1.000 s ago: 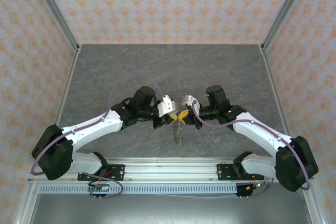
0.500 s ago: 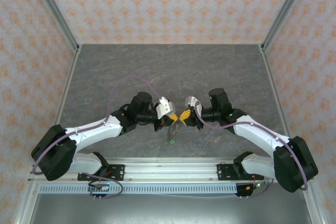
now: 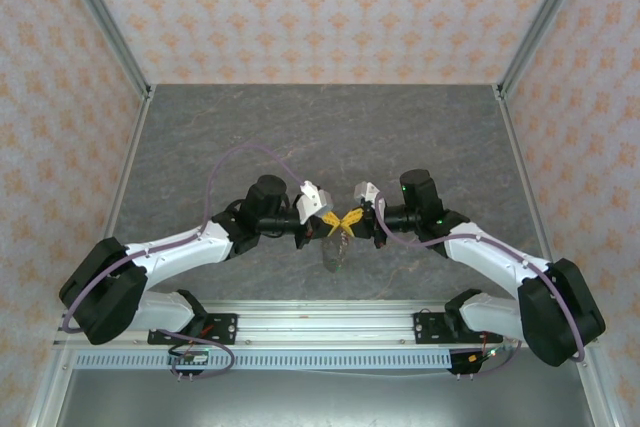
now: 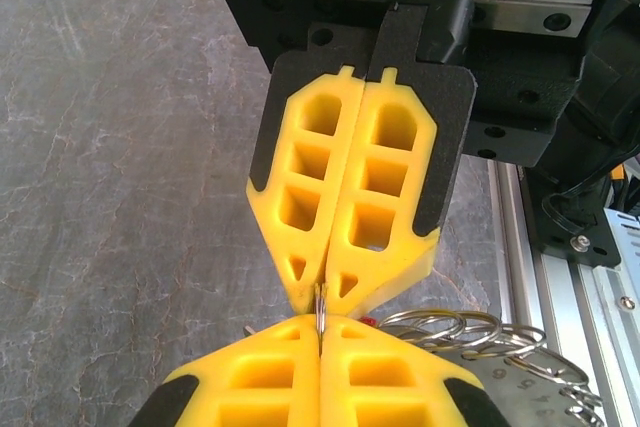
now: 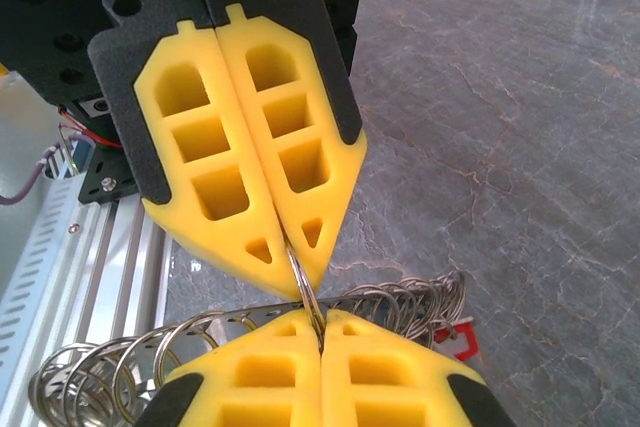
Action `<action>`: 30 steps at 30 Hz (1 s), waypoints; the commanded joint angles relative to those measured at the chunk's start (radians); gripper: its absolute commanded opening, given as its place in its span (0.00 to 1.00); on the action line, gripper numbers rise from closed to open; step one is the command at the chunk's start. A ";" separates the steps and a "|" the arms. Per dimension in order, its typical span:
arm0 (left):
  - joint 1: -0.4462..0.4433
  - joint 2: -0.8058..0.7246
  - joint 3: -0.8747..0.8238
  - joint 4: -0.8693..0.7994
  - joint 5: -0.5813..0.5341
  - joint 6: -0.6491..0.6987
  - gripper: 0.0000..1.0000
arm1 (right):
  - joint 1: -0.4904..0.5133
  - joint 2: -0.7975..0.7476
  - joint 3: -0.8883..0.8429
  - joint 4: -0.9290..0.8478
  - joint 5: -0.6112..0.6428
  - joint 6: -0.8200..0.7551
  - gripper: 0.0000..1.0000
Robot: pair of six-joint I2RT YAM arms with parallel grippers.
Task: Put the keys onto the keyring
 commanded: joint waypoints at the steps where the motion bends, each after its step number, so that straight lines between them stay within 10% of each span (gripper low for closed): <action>1: -0.004 -0.019 0.031 0.002 0.032 0.022 0.00 | -0.002 -0.019 0.029 0.029 -0.010 -0.010 0.00; 15: -0.013 0.016 0.191 -0.386 -0.011 0.243 0.19 | 0.028 -0.034 0.171 -0.299 0.052 -0.190 0.00; 30: -0.018 0.009 0.177 -0.340 -0.036 0.226 0.00 | 0.050 -0.059 0.187 -0.334 0.115 -0.209 0.04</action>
